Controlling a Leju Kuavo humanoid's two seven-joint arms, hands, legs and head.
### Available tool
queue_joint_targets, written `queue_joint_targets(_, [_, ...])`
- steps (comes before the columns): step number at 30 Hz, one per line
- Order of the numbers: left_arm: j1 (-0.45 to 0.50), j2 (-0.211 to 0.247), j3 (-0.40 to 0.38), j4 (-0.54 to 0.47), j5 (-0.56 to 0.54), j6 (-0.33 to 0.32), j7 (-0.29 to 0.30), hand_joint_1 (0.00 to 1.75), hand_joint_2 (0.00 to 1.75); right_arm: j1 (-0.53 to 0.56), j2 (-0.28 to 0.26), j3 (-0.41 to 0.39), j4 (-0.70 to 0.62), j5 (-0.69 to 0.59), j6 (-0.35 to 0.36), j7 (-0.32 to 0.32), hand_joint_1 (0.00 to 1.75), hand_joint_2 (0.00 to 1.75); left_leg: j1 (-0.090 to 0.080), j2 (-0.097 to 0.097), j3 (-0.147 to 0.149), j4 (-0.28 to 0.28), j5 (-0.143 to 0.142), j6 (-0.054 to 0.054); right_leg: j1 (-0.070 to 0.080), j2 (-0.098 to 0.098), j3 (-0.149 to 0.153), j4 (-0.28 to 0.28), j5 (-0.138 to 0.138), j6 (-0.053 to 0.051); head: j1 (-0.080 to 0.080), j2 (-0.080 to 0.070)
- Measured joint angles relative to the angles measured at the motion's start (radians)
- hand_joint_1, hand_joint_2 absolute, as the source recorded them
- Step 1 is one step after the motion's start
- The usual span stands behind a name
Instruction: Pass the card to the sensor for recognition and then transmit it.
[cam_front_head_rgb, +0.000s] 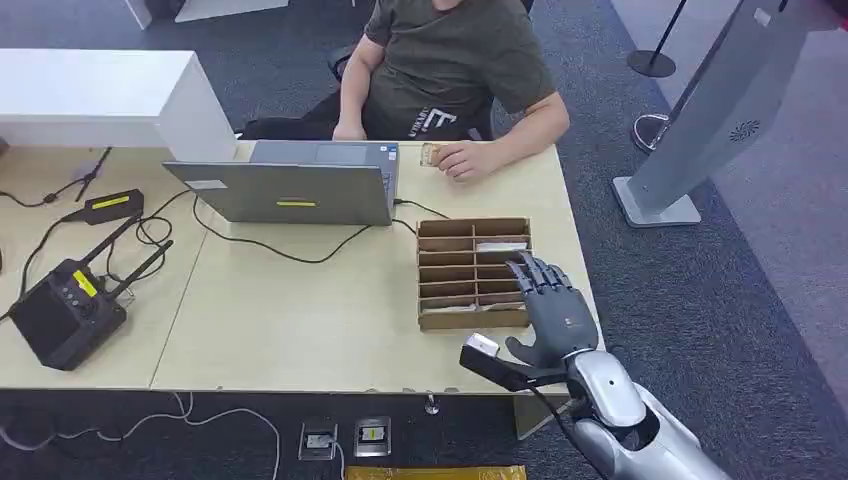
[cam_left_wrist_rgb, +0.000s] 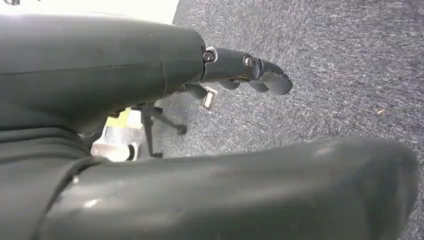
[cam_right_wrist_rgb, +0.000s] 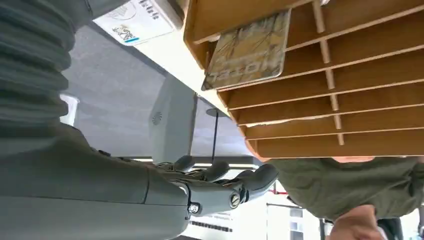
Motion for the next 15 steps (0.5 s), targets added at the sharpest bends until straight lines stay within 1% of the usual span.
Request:
queue_joint_targets(11, [0.000,0.000,0.000,0.000,0.000,0.007,0.000,0.00,0.00,-0.001,0.001,0.000,0.012,-0.002,0.002,-0.010,0.00,1.75,0.000,0.000,0.000,0.000,0.000,0.000,0.000,0.000,0.000,0.000,0.000,0.000,0.000,0.000])
queue_joint_targets(13, [0.000,0.000,0.000,0.000,0.008,0.018,0.000,0.00,0.00,-0.021,0.009,-0.001,0.035,-0.002,0.000,-0.032,0.00,1.75,0.000,0.000,0.000,0.000,0.000,0.000,0.000,0.000,0.000,0.000,0.000,0.000,0.000,0.000])
queue_joint_targets(15, [0.000,0.000,0.000,0.000,0.008,0.018,0.000,0.00,0.00,-0.028,0.014,-0.001,0.041,-0.003,0.000,-0.037,0.00,1.75,0.000,0.000,0.000,0.000,0.000,0.000,0.000,0.000,0.000,0.000,0.000,0.000,0.000,0.000])
